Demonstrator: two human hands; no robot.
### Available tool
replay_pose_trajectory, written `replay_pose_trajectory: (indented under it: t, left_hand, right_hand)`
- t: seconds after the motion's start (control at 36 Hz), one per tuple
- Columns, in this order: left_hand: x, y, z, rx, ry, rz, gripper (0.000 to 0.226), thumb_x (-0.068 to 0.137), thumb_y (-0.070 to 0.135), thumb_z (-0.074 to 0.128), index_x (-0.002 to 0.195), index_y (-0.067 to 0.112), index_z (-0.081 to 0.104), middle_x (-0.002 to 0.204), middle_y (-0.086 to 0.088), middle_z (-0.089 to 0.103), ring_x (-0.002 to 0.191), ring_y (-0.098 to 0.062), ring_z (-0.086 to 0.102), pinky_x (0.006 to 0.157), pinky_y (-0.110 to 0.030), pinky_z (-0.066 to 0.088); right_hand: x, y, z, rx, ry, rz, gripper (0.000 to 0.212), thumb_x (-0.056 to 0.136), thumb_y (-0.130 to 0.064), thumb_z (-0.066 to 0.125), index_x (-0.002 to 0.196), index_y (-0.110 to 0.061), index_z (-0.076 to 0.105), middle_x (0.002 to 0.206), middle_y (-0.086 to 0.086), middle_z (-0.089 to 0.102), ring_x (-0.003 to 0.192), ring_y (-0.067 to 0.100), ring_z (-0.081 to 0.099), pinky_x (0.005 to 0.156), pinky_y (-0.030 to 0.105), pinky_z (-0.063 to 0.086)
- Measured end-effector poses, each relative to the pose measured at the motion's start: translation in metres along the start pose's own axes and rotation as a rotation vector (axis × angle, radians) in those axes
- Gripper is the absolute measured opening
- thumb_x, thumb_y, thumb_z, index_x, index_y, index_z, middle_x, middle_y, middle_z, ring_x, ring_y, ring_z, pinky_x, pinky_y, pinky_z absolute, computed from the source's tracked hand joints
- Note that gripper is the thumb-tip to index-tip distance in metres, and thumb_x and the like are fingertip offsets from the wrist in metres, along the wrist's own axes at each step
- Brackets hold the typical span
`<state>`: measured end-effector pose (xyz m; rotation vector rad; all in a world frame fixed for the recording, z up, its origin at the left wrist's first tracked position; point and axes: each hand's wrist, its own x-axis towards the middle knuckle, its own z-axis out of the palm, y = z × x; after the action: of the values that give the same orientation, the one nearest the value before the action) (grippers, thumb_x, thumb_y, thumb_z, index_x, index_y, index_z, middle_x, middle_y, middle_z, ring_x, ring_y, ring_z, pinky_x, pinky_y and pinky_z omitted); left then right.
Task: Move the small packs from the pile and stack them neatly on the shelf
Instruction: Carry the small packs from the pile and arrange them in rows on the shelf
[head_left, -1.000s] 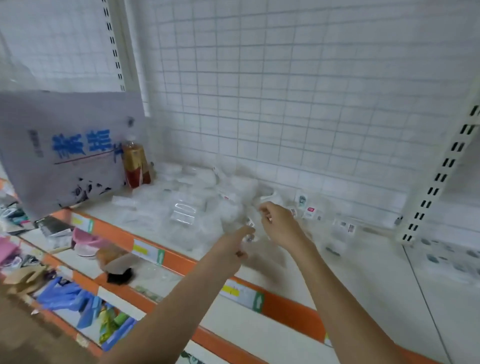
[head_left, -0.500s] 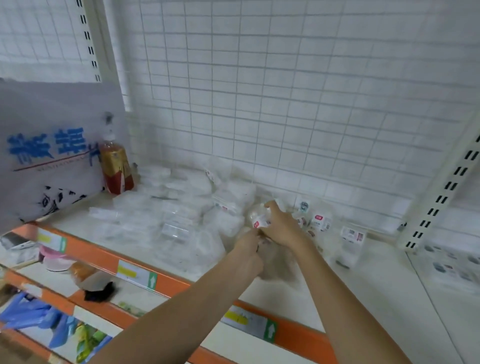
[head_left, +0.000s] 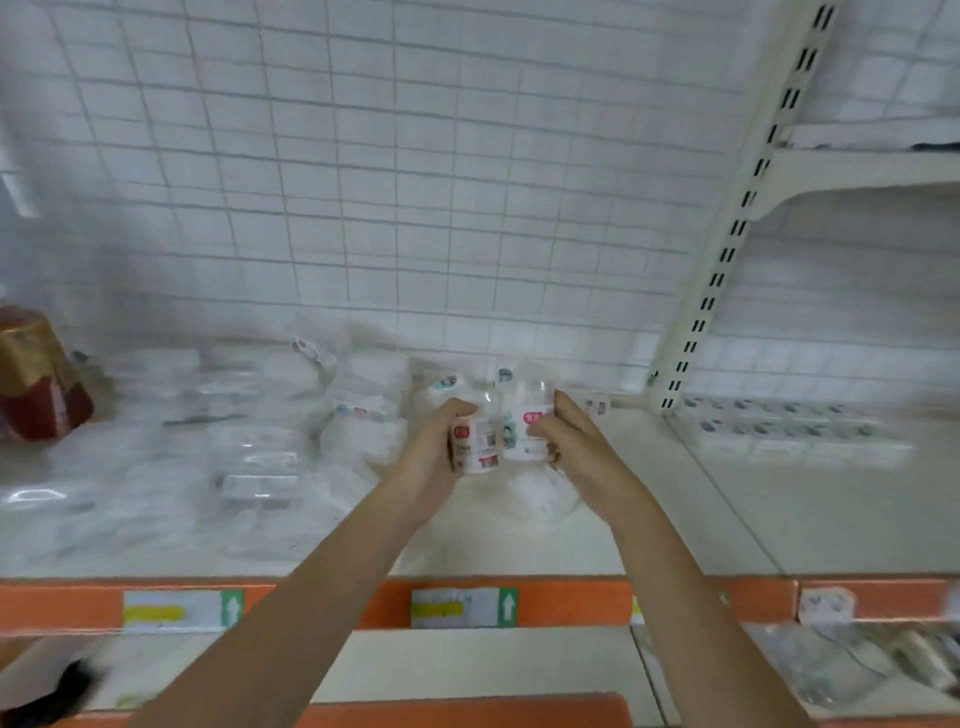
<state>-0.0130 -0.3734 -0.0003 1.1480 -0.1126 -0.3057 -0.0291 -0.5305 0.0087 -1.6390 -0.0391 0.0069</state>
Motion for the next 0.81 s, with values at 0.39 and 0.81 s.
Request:
replay_pose_trajectory:
  t: [0.39,0.81]
  left_hand:
    - [-0.008,-0.031,0.030,0.145,-0.175,0.023,0.062,0.069,0.033,0.068,0.123,0.014,0.043,0.111,-0.005,0.065,0.097,-0.017,0.065,0.078,-0.031,0.051]
    - [-0.001,-0.080,0.160,0.057,-0.416,-0.245,0.017,0.089,0.028,0.049,0.093,0.013,0.058,0.070,-0.002,0.064,0.066,-0.014,0.062,0.067,-0.031,0.049]
  right_hand:
    - [-0.065,0.010,-0.021,0.009,0.415,0.008,0.034,0.092,-0.040,0.049,0.120,-0.021,0.048,0.109,-0.005,0.060,0.093,0.003,0.059,0.067,0.018,0.046]
    - [-0.167,0.023,-0.145,0.130,0.602,0.094,0.032,0.086,-0.042,0.054,0.110,-0.022,0.046,0.105,0.017,0.057,0.098,0.033,0.061,0.091,0.051,0.048]
